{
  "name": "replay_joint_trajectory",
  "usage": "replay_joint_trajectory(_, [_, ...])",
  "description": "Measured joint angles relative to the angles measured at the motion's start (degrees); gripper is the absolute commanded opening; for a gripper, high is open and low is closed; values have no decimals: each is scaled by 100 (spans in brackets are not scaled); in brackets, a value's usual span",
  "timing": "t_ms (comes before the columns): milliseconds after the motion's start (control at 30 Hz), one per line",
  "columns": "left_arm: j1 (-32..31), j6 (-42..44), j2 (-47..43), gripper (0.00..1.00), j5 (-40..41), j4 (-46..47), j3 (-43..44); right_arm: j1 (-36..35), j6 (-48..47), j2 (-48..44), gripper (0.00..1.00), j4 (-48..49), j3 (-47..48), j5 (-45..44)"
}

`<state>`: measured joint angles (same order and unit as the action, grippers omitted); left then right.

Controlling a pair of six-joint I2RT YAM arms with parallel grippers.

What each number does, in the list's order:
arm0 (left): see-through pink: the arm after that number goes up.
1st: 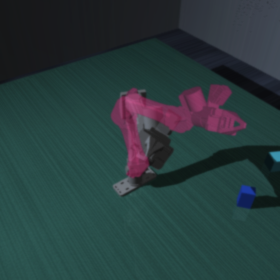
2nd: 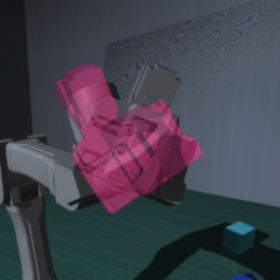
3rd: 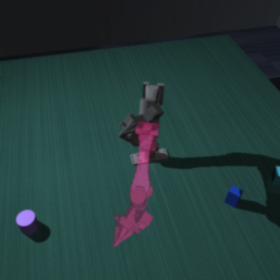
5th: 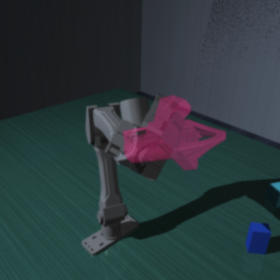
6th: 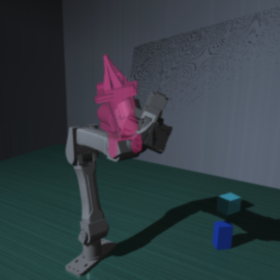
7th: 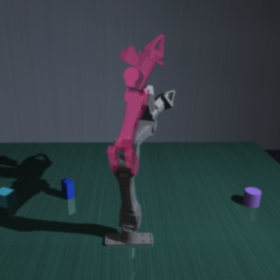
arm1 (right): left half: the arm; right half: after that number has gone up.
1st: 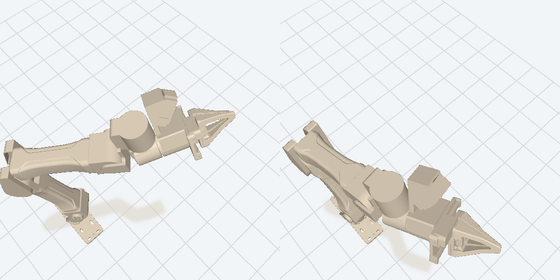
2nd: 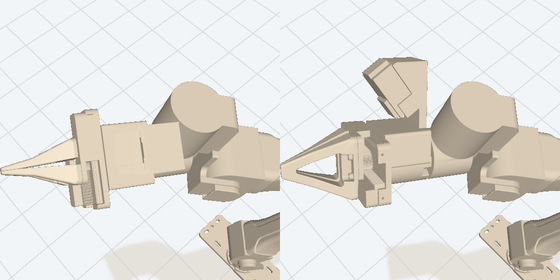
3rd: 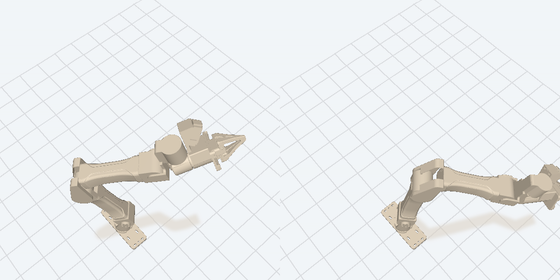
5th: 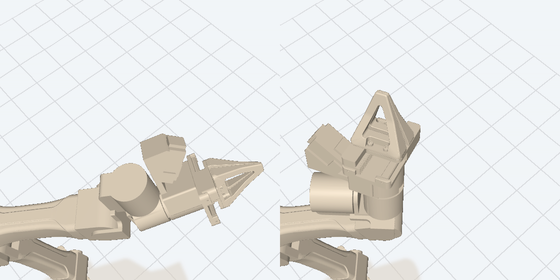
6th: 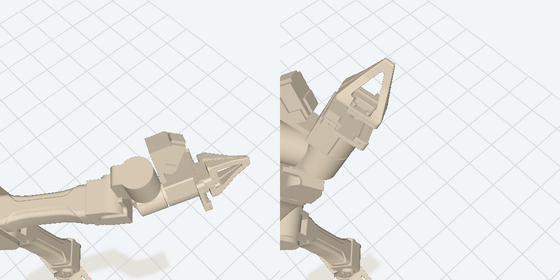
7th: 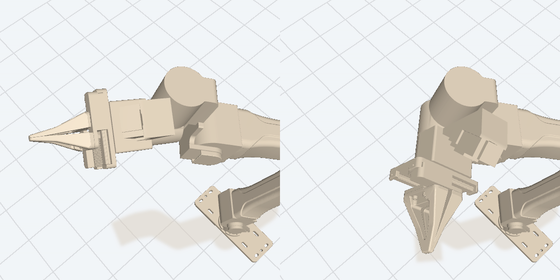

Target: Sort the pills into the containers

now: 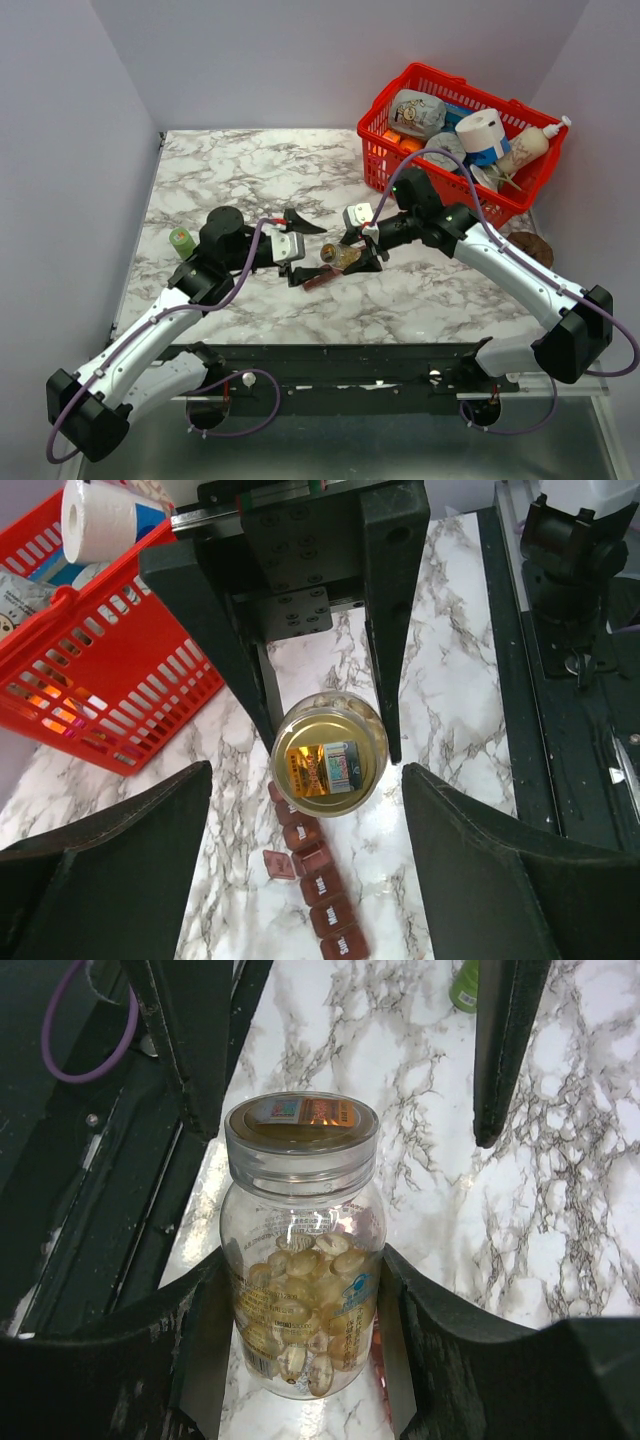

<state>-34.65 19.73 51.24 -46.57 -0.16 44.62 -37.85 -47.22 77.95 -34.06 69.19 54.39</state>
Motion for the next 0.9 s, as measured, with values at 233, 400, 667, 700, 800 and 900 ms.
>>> replay_joint_trajectory(233, [-118, 184, 254, 67, -87, -302, 341, -11, 0, 0, 15, -4, 0, -4])
replay_joint_trajectory(400, [-188, 339, 365, 56, -105, -546, 483, -20, 4, 4, 15, -7, 0, -15])
replay_joint_trajectory(667, [-223, 531, 319, 22, -105, -839, 487, -37, 55, 9, 15, -26, 0, -37])
replay_joint_trajectory(700, [-223, 514, 306, 16, -103, -857, 487, -37, 72, 11, 15, -26, 0, -42])
replay_joint_trajectory(800, [-223, 308, 278, 8, -46, -866, 487, -46, 157, 11, 15, -13, 0, -74])
replay_joint_trajectory(900, [-223, -142, 278, 3, 116, -807, 490, -46, 289, 11, 14, 48, 0, -144])
